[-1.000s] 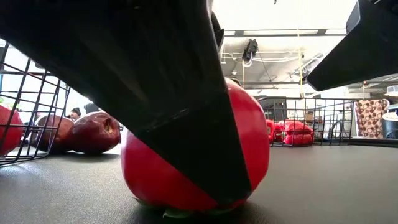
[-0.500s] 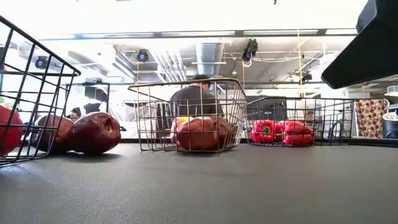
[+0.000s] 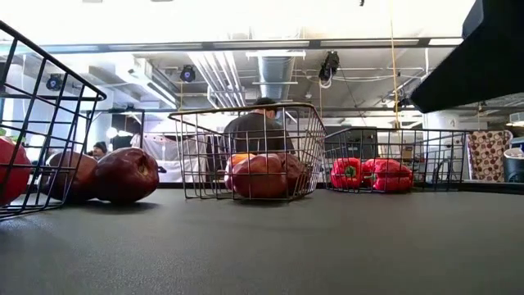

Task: Sort produce into baskets
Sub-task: Put the red tomato into the bottom black wire basket, then put the red apple into the gold wire basket

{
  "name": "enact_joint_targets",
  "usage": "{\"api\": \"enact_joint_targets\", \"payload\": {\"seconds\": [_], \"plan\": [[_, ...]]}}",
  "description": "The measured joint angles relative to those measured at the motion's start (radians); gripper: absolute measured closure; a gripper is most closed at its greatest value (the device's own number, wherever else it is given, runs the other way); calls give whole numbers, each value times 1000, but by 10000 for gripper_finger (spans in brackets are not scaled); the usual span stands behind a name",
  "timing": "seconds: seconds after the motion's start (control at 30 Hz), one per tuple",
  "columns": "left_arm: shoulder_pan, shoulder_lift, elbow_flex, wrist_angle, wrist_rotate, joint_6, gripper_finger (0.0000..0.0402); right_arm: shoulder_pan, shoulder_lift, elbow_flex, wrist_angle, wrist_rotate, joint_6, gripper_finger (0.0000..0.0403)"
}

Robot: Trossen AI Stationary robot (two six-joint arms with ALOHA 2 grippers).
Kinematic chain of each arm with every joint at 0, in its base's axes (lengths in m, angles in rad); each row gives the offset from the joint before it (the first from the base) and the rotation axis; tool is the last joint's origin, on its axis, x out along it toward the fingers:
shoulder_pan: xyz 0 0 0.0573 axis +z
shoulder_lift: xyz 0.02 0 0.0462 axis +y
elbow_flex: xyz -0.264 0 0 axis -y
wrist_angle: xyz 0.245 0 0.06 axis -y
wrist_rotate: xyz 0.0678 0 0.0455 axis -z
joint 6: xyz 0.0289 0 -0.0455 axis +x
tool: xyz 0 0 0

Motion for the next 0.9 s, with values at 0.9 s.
{"api": "enact_joint_targets", "payload": {"seconds": [0.9], "plan": [[113, -251, -597, 403, 219, -68, 12, -21, 0, 0, 10, 71, -42, 9]]}}
